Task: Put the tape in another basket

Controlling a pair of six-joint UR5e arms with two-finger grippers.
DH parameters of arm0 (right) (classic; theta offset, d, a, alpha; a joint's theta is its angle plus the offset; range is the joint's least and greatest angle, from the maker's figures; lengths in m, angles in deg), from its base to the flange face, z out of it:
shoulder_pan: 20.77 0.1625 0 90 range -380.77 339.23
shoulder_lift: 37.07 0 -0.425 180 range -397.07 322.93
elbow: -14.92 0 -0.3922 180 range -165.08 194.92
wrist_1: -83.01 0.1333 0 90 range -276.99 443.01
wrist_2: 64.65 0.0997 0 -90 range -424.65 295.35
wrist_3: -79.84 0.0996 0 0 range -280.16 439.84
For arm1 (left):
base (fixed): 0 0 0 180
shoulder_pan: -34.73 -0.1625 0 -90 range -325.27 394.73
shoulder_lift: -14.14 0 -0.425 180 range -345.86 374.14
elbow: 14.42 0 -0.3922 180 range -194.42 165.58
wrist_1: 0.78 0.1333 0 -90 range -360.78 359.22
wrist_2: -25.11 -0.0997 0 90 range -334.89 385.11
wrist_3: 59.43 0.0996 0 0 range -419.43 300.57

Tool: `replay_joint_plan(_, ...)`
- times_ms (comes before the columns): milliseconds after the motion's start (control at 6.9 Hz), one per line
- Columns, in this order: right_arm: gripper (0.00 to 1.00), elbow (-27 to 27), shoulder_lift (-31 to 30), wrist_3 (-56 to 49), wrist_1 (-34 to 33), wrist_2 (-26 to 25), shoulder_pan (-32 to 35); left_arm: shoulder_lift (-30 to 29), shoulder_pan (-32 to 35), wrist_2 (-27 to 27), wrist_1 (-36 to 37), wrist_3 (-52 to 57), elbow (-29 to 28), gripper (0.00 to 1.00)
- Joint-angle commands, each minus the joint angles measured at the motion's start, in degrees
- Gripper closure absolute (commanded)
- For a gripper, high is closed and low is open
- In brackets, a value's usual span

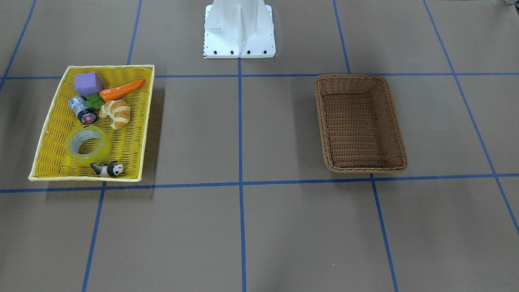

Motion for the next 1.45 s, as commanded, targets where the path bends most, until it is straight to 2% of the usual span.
replay_joint_plan(0,0.00,0.4,5.3,0.1,0.0,0.5,-2.9,-0.1,-0.2,-0.6,0.0,0.4,3.8,0.01)
replay_joint_plan(145,0.00,0.5,5.4,0.1,4.4,0.1,-7.1,-0.3,-0.3,0.0,-0.7,0.0,4.9,0.01)
replay_joint_plan(290,0.00,0.5,3.3,0.2,12.2,0.3,-8.5,0.0,-0.3,0.1,-0.7,-0.1,5.3,0.01)
replay_joint_plan(435,0.00,1.2,2.3,0.2,16.1,0.3,-11.4,0.2,-0.3,-0.2,-0.9,0.3,4.8,0.01)
replay_joint_plan(725,0.00,1.2,2.9,0.2,16.7,3.2,-14.9,0.2,-0.3,0.4,-1.0,0.5,5.4,0.01)
replay_joint_plan(1014,0.00,0.6,4.3,1.0,16.7,3.2,-19.2,0.2,-0.3,0.4,-1.0,0.4,5.7,0.01)
replay_joint_plan(1304,0.00,0.5,5.7,8.5,16.7,2.9,-23.3,0.1,-0.3,0.4,-1.1,0.5,5.7,0.01)
